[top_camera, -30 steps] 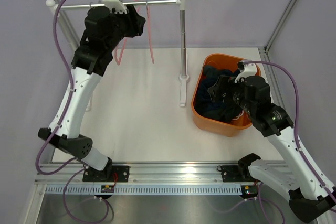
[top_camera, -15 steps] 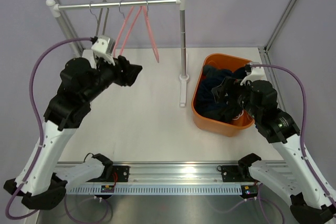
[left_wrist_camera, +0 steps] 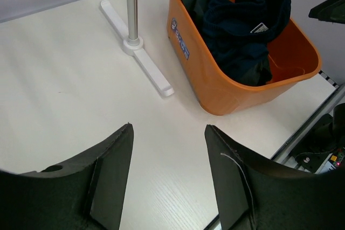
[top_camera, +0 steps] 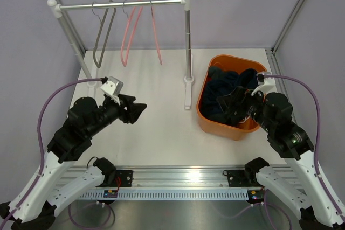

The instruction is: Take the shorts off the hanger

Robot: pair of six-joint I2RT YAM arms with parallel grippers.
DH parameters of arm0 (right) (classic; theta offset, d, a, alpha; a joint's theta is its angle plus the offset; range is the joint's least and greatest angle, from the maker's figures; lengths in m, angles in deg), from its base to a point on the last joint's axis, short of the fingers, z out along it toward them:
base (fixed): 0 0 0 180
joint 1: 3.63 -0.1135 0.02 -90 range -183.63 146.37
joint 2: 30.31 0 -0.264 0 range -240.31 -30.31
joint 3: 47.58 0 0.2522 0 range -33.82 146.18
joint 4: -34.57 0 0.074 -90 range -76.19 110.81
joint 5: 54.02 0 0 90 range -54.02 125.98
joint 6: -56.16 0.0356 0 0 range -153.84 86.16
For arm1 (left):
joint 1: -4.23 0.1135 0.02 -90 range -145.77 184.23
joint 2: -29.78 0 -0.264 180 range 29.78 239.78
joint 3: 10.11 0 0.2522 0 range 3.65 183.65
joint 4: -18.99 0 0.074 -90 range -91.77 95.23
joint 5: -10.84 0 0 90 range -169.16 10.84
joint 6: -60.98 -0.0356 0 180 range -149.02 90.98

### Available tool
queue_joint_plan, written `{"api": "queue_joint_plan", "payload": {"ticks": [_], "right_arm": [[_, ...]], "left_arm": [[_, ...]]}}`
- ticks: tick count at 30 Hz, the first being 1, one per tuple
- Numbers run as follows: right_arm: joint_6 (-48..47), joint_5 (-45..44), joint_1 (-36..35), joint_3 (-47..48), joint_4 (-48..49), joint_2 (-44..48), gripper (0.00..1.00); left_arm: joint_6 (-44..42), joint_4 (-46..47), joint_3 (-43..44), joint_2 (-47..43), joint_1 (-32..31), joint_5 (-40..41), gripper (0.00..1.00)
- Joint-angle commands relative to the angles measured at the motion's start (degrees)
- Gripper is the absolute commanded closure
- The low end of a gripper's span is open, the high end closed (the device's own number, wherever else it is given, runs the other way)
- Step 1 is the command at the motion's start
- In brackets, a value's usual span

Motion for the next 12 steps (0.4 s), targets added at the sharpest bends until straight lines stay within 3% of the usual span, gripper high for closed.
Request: {"api": "queue_joint_plan", "payload": {"ticks": [1,12], "right_arm": [[0.9,0.9,0.2,1.1,1.5,1.1,0.01],[2.1,0.7,0.2,-0.5,2.9,1.9,0.0]], "left_arm": [[-0.3,6.1,-2.9,-2.5,-0.3,-1.2,0.4],[-0.3,8.2,-8.8,-5.9,-0.3,-3.0,0.4]]}}
